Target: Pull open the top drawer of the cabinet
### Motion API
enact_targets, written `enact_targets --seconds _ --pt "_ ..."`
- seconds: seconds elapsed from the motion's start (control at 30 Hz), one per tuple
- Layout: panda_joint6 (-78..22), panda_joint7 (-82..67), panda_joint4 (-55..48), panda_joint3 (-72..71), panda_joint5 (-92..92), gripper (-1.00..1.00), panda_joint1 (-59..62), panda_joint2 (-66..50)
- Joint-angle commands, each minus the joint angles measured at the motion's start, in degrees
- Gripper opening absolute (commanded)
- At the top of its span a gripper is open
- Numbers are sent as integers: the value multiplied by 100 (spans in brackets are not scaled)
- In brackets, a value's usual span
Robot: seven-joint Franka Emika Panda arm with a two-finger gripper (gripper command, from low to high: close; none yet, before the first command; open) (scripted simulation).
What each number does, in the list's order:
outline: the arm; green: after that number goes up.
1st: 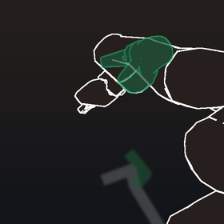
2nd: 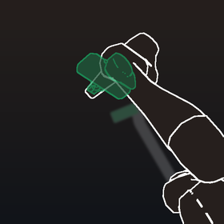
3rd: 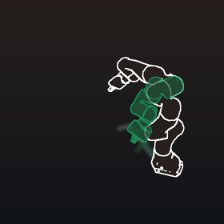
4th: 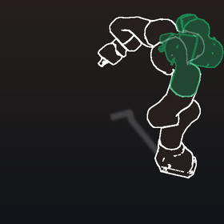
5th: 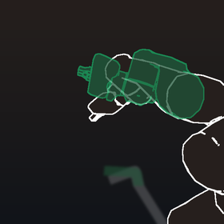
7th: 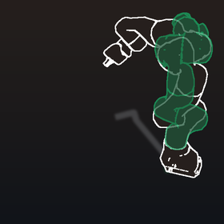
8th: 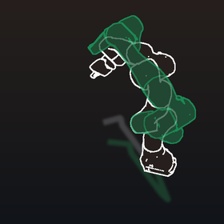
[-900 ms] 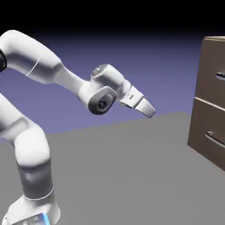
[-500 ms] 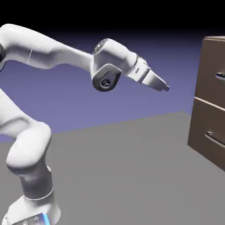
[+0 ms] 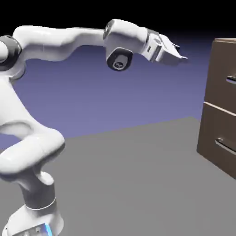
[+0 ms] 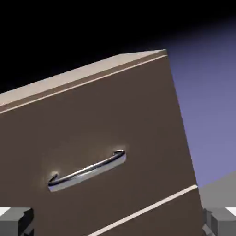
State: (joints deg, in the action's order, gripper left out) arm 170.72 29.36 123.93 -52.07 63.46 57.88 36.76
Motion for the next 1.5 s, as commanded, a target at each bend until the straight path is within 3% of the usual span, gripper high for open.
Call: enact_targets --seconds 0.0,1.33,1.47 --pt "-12 -46 -132 -185 225 0 208 15" --pt "-478 -1904 -5389 -7570 9225 0 8514 596" --pt "-375 -1443 -5852 -7627 9018 0 8757 884"
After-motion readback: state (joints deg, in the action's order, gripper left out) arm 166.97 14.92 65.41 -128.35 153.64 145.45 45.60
